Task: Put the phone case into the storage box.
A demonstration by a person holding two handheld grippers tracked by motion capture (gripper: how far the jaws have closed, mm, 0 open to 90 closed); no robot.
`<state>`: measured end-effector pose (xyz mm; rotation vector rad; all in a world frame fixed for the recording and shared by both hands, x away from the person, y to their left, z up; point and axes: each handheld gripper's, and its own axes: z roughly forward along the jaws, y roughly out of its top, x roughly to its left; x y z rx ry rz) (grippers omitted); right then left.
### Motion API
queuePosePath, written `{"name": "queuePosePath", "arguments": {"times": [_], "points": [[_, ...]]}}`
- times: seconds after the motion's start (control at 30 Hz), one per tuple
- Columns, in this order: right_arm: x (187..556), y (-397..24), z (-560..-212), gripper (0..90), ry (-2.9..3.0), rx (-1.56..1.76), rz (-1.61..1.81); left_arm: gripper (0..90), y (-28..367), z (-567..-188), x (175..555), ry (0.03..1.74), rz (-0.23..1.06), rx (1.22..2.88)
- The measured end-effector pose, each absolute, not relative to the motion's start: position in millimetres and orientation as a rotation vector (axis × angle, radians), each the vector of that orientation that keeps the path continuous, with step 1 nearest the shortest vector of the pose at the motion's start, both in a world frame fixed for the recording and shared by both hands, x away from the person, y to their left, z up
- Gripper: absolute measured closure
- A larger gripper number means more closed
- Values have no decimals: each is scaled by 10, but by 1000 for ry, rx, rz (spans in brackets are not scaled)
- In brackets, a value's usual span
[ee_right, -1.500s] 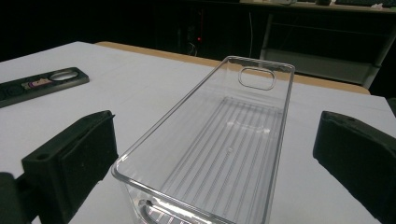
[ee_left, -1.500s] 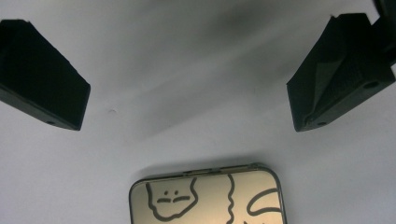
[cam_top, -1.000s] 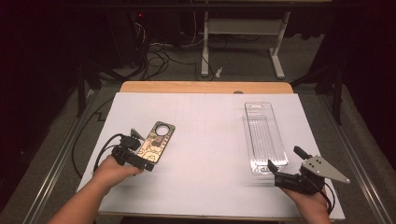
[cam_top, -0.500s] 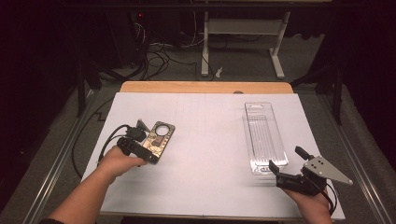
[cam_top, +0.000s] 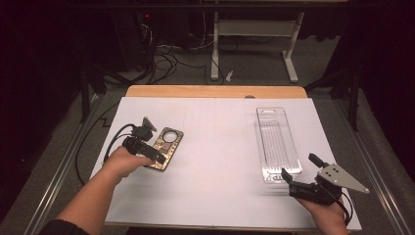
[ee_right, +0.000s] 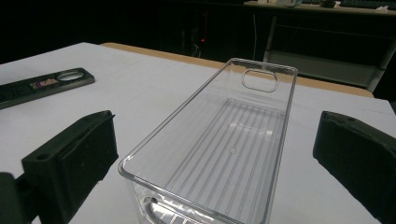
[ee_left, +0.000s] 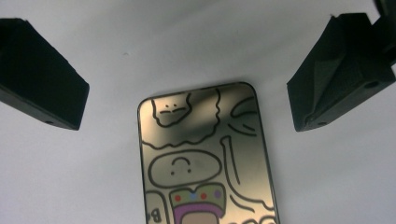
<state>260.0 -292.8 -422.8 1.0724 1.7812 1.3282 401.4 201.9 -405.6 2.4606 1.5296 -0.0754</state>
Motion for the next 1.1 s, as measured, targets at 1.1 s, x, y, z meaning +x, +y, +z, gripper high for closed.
{"name": "queuePosePath", "arguments": {"times": [1.1], "points": [[2601,-2916,-4241,1,1788,1072,1319,5,1713,-4355,4395,1589,-83,2586]]}}
